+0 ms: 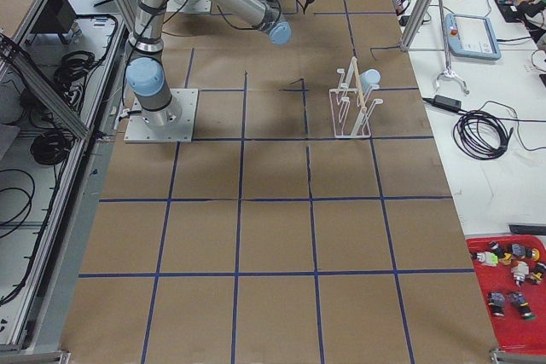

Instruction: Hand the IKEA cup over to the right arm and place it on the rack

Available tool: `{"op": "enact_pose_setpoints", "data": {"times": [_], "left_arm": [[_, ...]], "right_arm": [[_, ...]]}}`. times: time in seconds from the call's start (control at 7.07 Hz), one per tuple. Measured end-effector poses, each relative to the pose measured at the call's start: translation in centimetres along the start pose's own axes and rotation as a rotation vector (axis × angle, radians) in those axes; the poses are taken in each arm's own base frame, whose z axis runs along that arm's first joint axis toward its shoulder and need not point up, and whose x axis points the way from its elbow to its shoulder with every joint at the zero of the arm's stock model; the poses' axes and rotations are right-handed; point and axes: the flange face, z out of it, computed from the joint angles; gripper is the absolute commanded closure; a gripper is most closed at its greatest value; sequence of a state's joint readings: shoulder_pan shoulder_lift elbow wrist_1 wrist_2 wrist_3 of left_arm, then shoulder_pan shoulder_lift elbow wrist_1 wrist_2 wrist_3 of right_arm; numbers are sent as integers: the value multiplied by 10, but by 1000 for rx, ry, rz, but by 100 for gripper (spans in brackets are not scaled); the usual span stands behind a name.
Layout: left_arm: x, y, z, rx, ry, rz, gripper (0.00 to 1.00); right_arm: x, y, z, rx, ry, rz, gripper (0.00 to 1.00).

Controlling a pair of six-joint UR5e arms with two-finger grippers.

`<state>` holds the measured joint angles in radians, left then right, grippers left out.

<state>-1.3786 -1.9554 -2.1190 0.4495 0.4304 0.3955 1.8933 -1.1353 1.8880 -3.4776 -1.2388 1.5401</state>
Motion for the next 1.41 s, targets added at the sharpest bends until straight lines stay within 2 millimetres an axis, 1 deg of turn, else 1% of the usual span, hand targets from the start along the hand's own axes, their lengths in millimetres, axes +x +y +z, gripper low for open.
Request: {"op": "enact_pose_setpoints", "data": {"times": [0.28, 0.42, 0.57, 0.71, 0.85, 0.99, 1.13, 1.41], "left_arm": [[-25, -2, -37, 37, -36, -4, 1], [-33, -2, -50, 52, -38, -6, 1], [-38, -2, -58, 63, -35, -9, 1], [-40, -2, -61, 67, -34, -12, 1], [-42, -3, -62, 67, -39, -16, 1], [-49, -4, -63, 61, -59, -19, 1], [-64, -3, -64, 38, -122, -28, 1], [-103, 4, -63, -75, -370, -102, 1]], "right_arm": [[-1, -4, -1, 4, -2, 1, 86], [-2, -8, -2, 11, -5, 2, 89], [-4, -15, -3, 21, -9, 4, 91], [-5, -27, -5, 39, -10, 10, 91], [-6, -43, -9, 67, -11, 18, 92], [-8, -62, -13, 103, -12, -2, 93], [-11, -82, -20, 145, -13, -89, 93], [-32, -114, -47, 241, -1, -428, 95]]}}
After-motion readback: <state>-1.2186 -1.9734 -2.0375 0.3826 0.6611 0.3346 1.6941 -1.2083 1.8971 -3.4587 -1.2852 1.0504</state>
